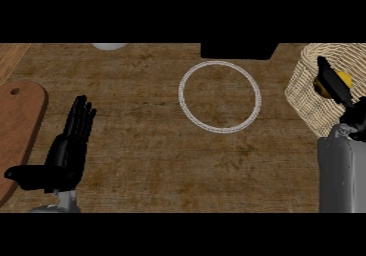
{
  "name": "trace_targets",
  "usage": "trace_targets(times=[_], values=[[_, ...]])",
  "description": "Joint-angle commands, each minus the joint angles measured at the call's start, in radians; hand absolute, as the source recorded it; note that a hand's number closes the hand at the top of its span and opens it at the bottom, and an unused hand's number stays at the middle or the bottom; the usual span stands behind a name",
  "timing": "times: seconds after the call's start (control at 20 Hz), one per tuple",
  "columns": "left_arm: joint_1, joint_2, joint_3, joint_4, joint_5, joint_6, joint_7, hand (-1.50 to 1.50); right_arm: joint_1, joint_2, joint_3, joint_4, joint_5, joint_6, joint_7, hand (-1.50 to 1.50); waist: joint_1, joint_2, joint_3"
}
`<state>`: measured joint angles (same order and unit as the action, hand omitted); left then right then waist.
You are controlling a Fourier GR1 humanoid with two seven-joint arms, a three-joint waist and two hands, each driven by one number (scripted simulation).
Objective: Pick the lemon from the placemat and place it in the basket
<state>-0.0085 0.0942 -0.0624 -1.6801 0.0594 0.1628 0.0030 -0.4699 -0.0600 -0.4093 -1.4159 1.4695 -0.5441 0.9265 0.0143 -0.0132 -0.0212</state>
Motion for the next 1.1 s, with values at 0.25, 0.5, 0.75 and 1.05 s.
trace_targets(times=[0.25,0.5,0.75,1.05], values=[[-0.001,0.017,0.039,0.02,0.027,-0.03,-0.007,0.0,0.17,0.008,-0.019,-0.284,0.129,0.09,0.091,-1.5,-0.027,0.009,0.02],[-0.017,-0.003,0.038,0.027,0.02,-0.009,0.005,0.0,0.243,0.055,-0.033,-0.53,0.133,0.098,0.124,-1.5,-0.035,0.007,0.02],[-0.017,0.002,0.037,0.032,-0.001,-0.012,-0.005,0.0,0.466,0.06,0.063,-0.755,0.048,0.087,0.127,-1.5,-0.029,0.01,0.021],[0.017,-0.011,0.008,-0.029,-0.022,-0.007,0.024,0.0,0.592,0.06,0.174,-0.994,0.006,0.162,0.157,-1.5,-0.02,0.011,0.021]])
